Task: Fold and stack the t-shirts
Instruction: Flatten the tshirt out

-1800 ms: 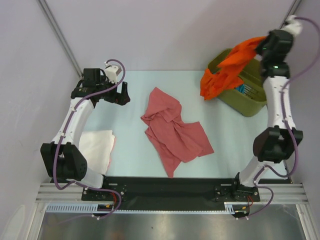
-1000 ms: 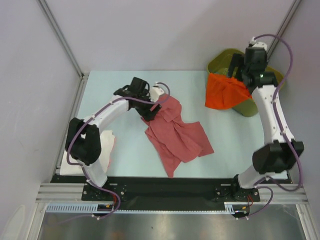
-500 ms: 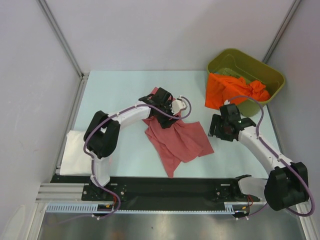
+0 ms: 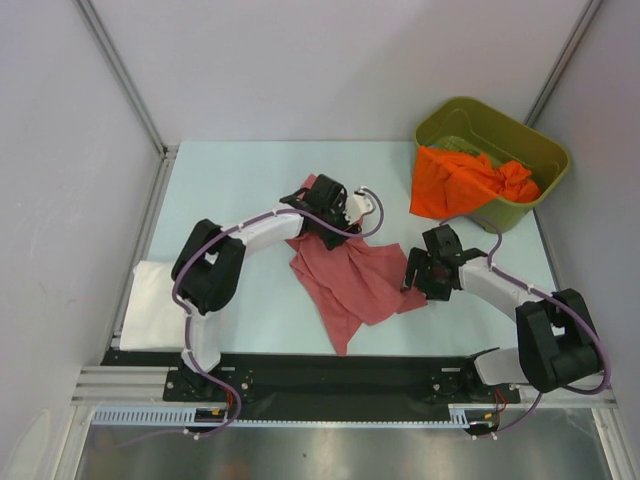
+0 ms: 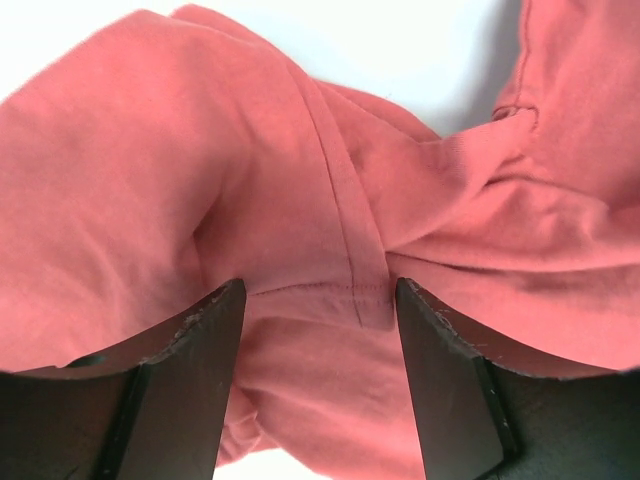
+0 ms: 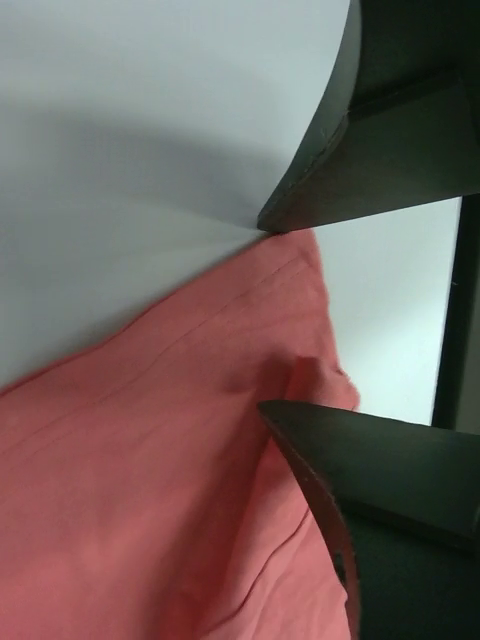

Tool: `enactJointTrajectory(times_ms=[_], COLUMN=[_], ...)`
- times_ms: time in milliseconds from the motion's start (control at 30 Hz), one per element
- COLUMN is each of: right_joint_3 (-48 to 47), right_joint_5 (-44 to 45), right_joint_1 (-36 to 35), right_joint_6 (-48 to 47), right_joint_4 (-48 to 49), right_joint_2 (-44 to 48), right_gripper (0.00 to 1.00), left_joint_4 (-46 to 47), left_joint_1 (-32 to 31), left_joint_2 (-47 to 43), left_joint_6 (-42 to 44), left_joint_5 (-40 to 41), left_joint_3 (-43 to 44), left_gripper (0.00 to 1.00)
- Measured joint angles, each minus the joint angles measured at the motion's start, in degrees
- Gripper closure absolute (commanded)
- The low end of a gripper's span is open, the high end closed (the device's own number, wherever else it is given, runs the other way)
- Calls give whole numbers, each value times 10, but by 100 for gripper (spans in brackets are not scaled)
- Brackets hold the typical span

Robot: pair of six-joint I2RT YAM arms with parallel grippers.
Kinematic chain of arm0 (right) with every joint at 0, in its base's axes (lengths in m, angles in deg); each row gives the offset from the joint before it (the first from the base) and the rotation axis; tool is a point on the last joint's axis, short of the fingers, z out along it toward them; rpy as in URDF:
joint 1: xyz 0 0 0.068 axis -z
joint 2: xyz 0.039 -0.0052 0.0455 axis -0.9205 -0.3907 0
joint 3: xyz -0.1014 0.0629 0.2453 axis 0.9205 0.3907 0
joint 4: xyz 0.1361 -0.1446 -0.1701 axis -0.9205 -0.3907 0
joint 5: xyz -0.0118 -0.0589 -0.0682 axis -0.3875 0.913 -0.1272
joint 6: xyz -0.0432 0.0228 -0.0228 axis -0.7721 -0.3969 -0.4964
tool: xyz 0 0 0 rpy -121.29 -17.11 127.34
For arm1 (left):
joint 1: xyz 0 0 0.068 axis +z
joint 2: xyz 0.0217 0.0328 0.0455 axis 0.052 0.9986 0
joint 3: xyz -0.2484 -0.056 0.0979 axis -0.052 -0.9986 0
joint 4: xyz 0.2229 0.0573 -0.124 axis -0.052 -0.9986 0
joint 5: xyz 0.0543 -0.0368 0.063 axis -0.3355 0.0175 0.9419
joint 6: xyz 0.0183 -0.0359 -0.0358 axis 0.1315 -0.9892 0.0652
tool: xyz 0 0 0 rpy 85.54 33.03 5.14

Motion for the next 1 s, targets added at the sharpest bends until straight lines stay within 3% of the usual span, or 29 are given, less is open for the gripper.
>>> enactJointTrajectory(times_ms=[100, 133, 200, 233, 267, 300, 333, 567, 800, 1000], right_joint_3=[-4, -5, -3, 0, 1, 2, 2, -63, -302, -495], right_joint_5=[0, 0, 1, 2, 2, 2, 3, 19, 39, 37], right_joint_1=[-4, -4, -4, -4, -4, -5, -5, 32, 125, 162], right_joint_6=[0, 0, -1, 3, 0, 2, 4, -26, -106, -181], right_joint_4=[19, 26, 33, 36, 36, 36, 35, -22, -90, -127], right_joint_2=[-11, -14, -17, -18, -18, -18, -18, -13, 12, 31], right_gripper=[39, 45, 66, 84, 93, 100, 100, 100, 100, 100], left_joint_4=[4, 5, 4, 4, 2, -1, -8, -106, -199, -238], left_joint_1=[0, 0, 0, 0, 0, 0, 0, 23, 97, 163], left_joint_2=[15, 20, 31, 36, 37, 38, 38, 37, -27, -150], left_joint_6=[0, 0, -1, 0, -1, -1, -4, -16, -7, 27], left_joint_5=[1, 2, 8, 11, 14, 16, 17, 3, 23, 115], left_joint_3=[0, 0, 0, 0, 0, 1, 3, 111, 221, 299], left_gripper=[34, 42, 51, 66, 76, 94, 99, 100, 100, 100])
